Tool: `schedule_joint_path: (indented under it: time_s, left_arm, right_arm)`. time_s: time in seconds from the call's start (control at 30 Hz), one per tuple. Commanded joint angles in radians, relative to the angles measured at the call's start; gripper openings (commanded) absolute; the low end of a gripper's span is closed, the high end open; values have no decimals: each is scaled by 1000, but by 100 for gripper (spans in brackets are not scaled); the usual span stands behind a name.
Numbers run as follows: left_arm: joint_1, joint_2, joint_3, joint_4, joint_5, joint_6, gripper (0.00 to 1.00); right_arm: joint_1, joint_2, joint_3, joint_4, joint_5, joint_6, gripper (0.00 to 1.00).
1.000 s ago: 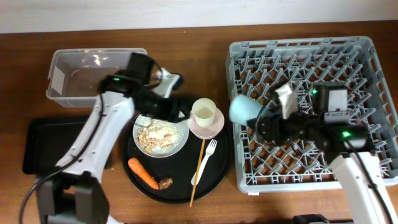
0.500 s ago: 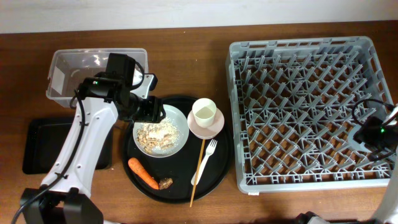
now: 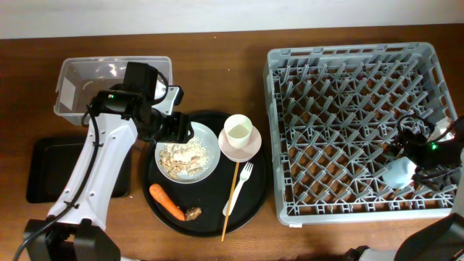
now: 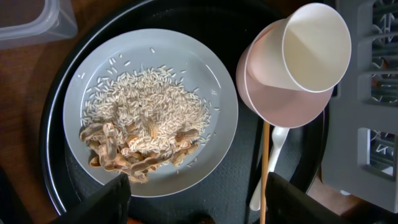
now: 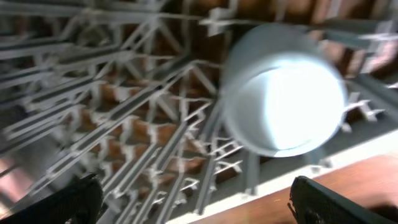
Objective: Sort waste into correct bins and load items into the dishwasher rack
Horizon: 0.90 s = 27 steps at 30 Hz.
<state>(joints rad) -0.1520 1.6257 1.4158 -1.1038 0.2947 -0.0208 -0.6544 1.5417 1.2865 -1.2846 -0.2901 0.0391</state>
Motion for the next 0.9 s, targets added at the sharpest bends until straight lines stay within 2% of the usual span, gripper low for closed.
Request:
schedule_joint_path:
  time_s: [0.0,0.13,0.23,0.33,0.47,0.5,0.53,0.6,0.63,0.67,0.73,0.87]
  left_arm:
    - [-8,-15,8,11,-3,-6,72]
    - [-76,-9,5,69,-3,-6,77]
    - [-151,41,2,130,-3,-10,77]
    - [-214,127,2,212,6,-24,77]
    - [-243,224,2,320,8,-71,76]
    - [-243,247,2,344,21,-76,67]
    - [-243,267,2,357,30,-85,53]
    - [-243,290,2,367,31,-92,50]
    - [-243,296,2,366,31,-92,40]
    - [-243,301,2,366,31,-92,25]
    - [-243,302,2,366,31,-92,20]
    - [-243,301,3,362,31,-92,0]
  right_arm:
    - [58,-62,13,-10,-77,-43,99]
    - [241,-187,13,-10,0,-47,99]
    - [373,-205,12,-10,-13,-58,98]
    - [433,-192,12,-9,-12,-58,99]
    - [440,-177,12,-10,-7,-59,99]
    - [440,-177,10,-10,0,-58,99]
    - [440,-177,8,-10,8,-58,99]
    - [440,-177,8,-10,14,-58,99]
    - [440,-177,8,-10,14,-58,99]
    - [440,-177,8,-10,14,-58,99]
    - [440,-177,8,-10,14,-58,99]
    - [439,-177,8,-10,14,-58,99]
